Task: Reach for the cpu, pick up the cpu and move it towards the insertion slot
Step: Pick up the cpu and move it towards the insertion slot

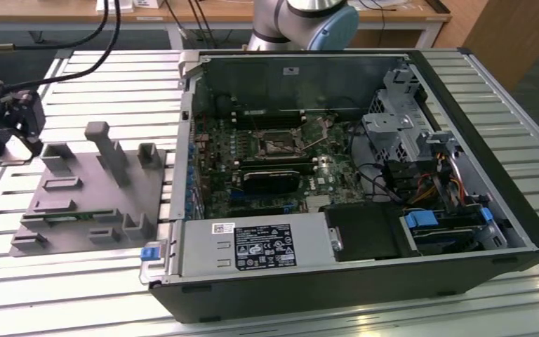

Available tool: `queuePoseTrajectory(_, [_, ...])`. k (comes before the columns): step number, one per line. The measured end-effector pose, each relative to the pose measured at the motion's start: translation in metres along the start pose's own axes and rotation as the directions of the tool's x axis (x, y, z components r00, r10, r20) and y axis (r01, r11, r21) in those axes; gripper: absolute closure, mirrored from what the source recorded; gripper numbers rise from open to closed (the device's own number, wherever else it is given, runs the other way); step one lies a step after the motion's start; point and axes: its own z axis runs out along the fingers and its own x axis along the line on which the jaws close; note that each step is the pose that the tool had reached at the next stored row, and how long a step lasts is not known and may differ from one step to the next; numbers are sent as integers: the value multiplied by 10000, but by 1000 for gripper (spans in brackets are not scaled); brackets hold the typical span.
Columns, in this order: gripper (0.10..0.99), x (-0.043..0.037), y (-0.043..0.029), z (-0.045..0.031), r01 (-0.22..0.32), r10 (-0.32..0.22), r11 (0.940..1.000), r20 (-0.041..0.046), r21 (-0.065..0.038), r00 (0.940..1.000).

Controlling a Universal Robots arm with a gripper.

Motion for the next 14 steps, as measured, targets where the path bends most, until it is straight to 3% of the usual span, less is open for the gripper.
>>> queuePoseTrajectory(14, [545,-1,13,-392,0,0,10000,0,-1,10000])
